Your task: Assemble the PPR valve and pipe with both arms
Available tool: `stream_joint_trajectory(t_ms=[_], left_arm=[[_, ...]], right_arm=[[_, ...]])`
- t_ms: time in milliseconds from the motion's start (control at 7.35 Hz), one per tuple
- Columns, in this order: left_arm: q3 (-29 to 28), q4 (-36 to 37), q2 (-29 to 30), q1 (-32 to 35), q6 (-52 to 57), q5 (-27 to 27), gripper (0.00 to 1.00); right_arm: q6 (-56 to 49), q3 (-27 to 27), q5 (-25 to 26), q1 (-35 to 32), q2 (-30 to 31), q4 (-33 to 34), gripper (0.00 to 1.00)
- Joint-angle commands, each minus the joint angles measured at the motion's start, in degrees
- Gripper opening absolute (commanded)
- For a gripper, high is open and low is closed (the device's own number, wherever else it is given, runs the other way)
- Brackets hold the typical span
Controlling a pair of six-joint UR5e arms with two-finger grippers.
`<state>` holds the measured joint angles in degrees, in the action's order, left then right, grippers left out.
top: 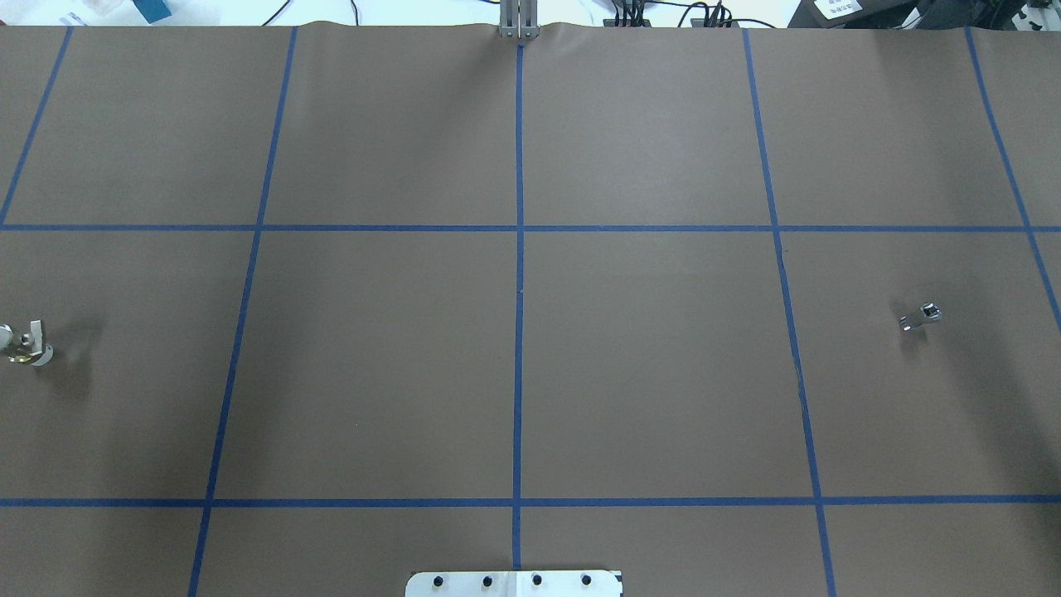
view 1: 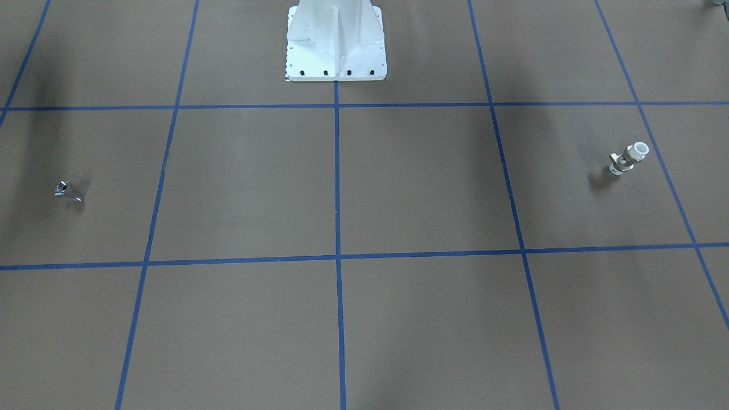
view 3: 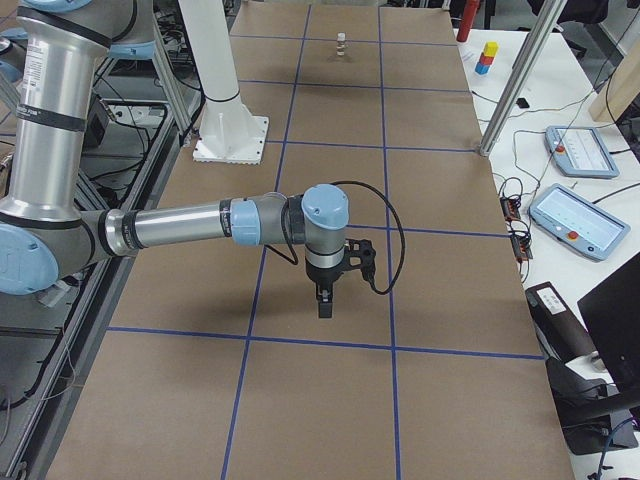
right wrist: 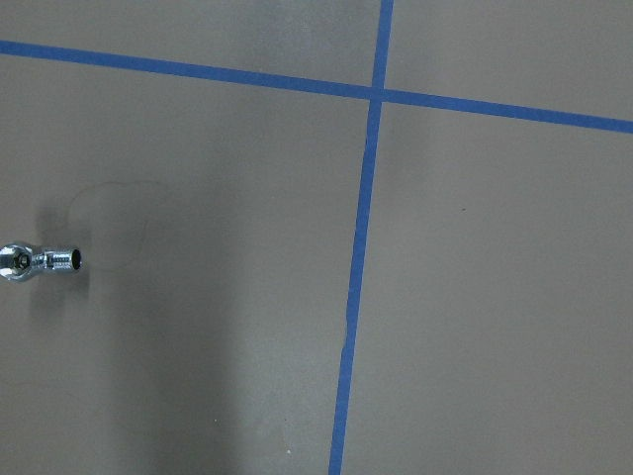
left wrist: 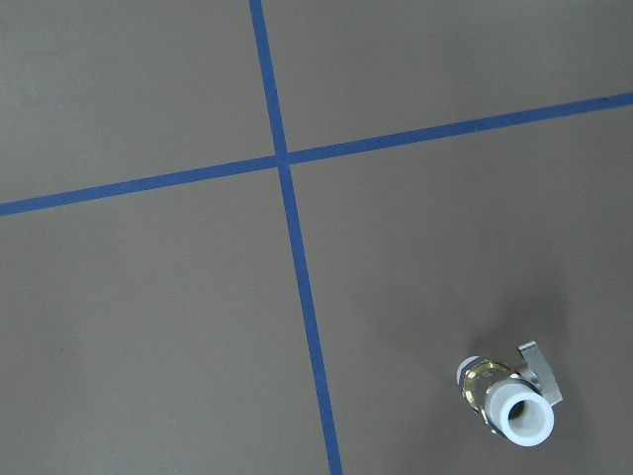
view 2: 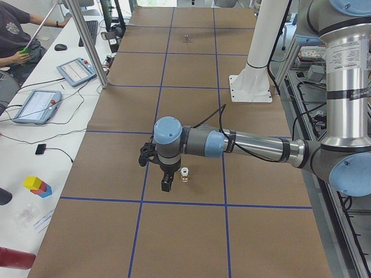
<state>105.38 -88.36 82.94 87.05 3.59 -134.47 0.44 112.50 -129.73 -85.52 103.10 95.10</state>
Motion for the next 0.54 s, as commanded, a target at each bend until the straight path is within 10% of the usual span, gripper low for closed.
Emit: stream_joint_trajectory(t_ms=[0, 408], left_arm=[[0.26, 0.03, -0.41, -0.04, 0.45, -0.09, 1.00], [1.66, -0.06, -0.76, 0.14, -0.16, -3.06, 1.00]], right_arm=[[0.00, 0.00, 0.00, 0.00, -0.01, -0.09, 1.00], [0.09, 0.00, -0.18, 0.00, -0.10, -0.09, 1.00]])
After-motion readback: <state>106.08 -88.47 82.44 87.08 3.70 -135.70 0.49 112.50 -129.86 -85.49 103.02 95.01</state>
